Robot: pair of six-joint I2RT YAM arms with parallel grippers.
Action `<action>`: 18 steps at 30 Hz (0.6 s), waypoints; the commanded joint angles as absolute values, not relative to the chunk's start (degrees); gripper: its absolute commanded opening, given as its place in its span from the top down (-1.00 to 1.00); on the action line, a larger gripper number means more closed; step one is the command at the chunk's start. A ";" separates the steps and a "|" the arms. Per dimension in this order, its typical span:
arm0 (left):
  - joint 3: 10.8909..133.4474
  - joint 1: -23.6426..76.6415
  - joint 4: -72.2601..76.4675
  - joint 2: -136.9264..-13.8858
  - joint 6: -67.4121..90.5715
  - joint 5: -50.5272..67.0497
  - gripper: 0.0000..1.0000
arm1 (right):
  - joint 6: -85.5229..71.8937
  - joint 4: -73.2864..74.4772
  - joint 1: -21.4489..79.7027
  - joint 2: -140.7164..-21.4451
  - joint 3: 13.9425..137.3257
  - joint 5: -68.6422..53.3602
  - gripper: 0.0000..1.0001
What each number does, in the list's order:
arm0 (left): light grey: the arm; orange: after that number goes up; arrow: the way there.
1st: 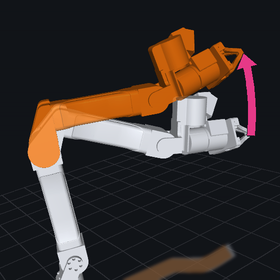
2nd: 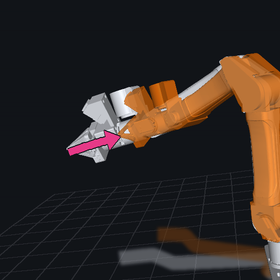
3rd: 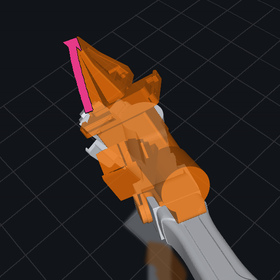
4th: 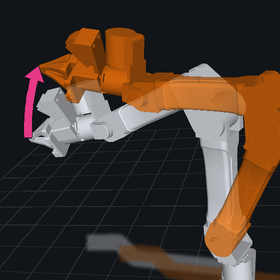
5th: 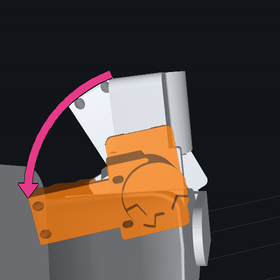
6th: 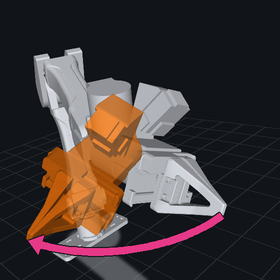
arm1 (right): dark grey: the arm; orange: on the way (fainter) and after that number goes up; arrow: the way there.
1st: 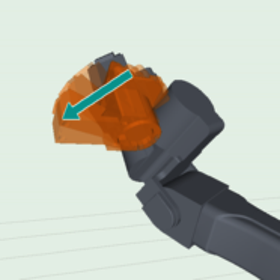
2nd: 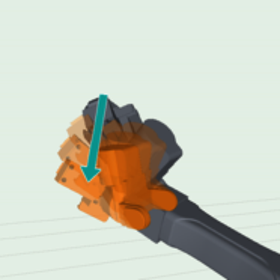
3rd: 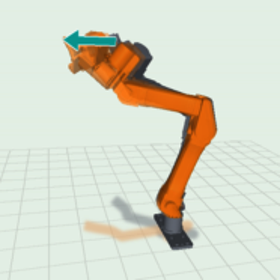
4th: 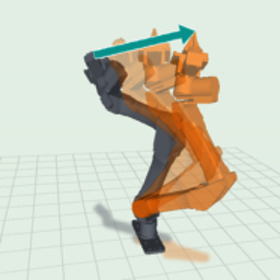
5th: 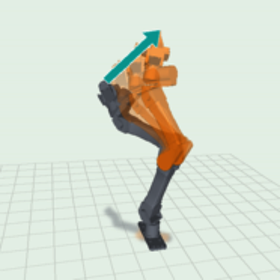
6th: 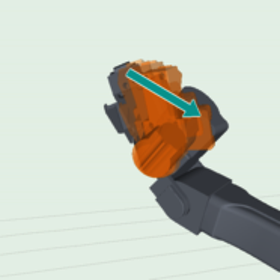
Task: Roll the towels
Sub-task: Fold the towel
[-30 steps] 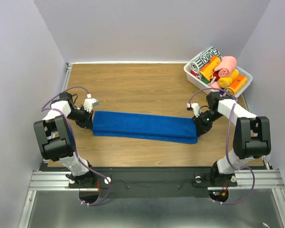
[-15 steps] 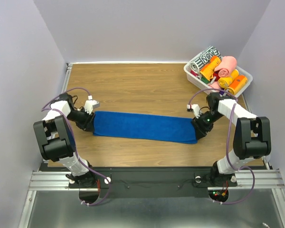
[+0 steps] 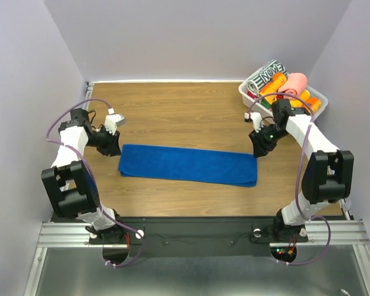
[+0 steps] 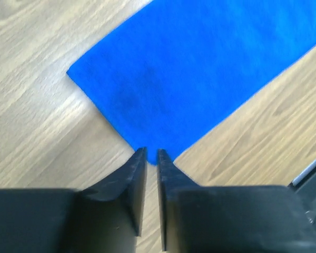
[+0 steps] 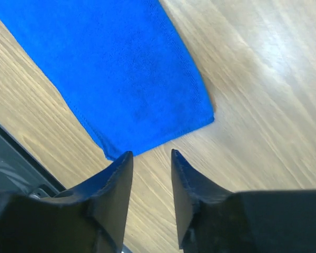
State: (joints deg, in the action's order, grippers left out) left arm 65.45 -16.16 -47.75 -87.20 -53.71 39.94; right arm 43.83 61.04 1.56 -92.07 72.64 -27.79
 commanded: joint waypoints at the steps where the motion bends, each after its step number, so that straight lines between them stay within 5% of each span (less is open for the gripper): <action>1: 62.51 -10.57 -41.59 -84.99 -41.60 37.56 0.65 | 42.36 61.09 3.77 -95.62 73.04 -28.48 0.24; 9: 58.80 -1.58 -32.18 -91.75 -26.82 30.24 0.75 | 41.48 55.29 8.70 -99.58 65.66 -21.27 0.32; 14: 62.83 -0.18 -30.50 -100.34 -22.42 25.50 1.00 | 41.48 54.93 10.19 -100.72 63.11 -20.30 0.33; 18: 68.37 -0.09 -29.62 -107.11 -21.01 23.82 1.00 | 41.40 54.93 13.00 -102.30 61.00 -20.74 0.33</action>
